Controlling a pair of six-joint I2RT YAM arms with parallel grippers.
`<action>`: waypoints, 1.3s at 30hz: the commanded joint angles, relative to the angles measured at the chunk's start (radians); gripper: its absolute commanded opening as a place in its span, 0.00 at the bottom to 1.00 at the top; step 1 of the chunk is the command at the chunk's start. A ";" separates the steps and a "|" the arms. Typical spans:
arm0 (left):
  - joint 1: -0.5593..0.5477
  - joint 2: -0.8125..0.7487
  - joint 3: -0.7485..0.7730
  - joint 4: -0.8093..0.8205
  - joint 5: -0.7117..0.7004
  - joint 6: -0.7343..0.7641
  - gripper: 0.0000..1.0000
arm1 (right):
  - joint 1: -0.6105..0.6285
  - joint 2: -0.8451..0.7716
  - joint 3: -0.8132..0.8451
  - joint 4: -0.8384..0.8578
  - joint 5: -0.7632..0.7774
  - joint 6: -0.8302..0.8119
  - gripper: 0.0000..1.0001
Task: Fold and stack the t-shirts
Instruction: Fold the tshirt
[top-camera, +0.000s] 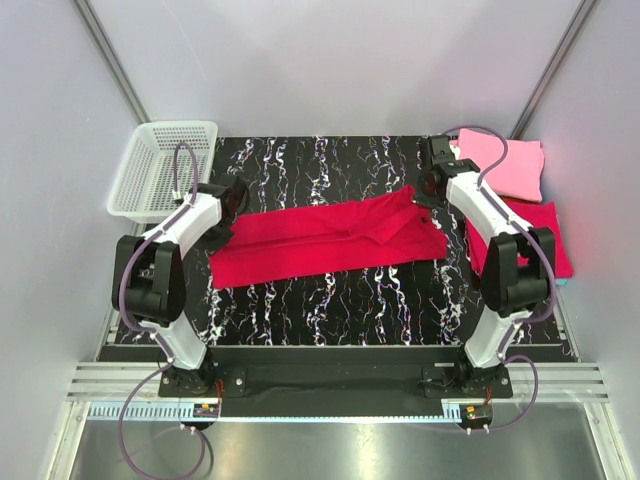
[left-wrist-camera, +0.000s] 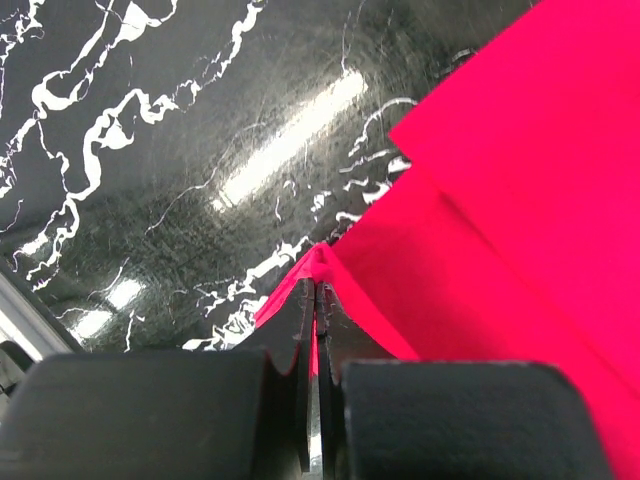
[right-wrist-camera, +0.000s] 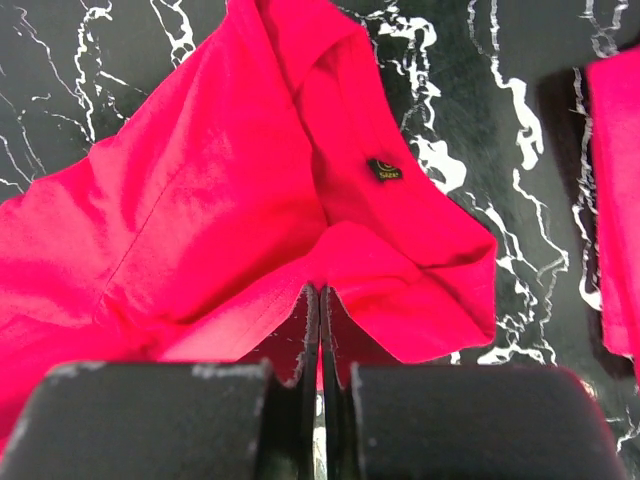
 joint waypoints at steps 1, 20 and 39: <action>0.017 0.028 0.056 0.025 -0.034 0.028 0.00 | -0.010 0.045 0.072 0.037 -0.031 -0.029 0.00; 0.024 -0.016 0.004 0.127 0.011 0.091 0.79 | -0.016 0.045 0.022 0.160 -0.204 -0.054 0.41; -0.212 -0.150 -0.108 0.206 0.256 0.180 0.71 | 0.027 -0.010 -0.290 0.230 -0.441 -0.064 0.25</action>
